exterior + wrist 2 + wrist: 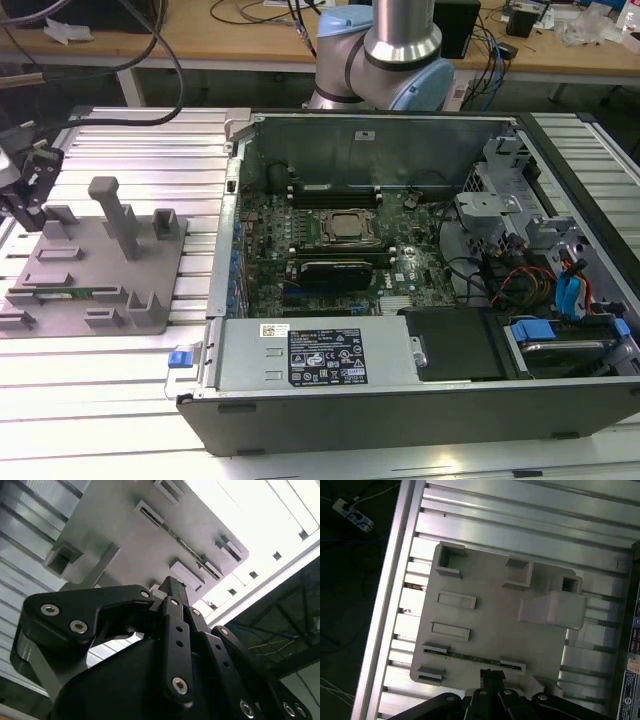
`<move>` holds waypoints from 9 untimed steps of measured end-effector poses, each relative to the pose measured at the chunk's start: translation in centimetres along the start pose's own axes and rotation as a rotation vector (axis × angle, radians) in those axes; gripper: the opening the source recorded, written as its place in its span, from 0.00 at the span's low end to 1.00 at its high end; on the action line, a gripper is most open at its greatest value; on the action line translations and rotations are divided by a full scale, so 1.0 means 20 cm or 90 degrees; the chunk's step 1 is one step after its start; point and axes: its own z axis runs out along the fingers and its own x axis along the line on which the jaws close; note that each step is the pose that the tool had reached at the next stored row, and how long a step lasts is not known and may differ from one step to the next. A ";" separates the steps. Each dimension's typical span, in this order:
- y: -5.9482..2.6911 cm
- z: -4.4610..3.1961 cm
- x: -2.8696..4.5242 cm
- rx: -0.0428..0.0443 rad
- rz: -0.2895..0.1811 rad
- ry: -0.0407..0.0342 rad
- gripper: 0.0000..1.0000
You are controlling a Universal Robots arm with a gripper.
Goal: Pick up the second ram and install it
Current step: 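Pick up the second ram and move it above second insertion slot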
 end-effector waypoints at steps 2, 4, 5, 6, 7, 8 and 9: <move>0.000 0.001 0.000 -0.0011 -0.059 0.0023 0.08; 0.000 0.002 0.000 -0.0020 -0.107 0.0042 0.08; 0.000 0.002 0.000 -0.0024 -0.127 0.0050 0.08; 0.000 0.002 0.000 -0.0025 -0.139 0.0055 0.08; 0.000 0.003 0.000 -0.0027 -0.150 0.0060 0.08; 0.000 0.003 0.000 -0.0029 -0.173 0.0069 0.08; 0.000 0.004 0.000 -0.0033 -0.212 0.0086 0.08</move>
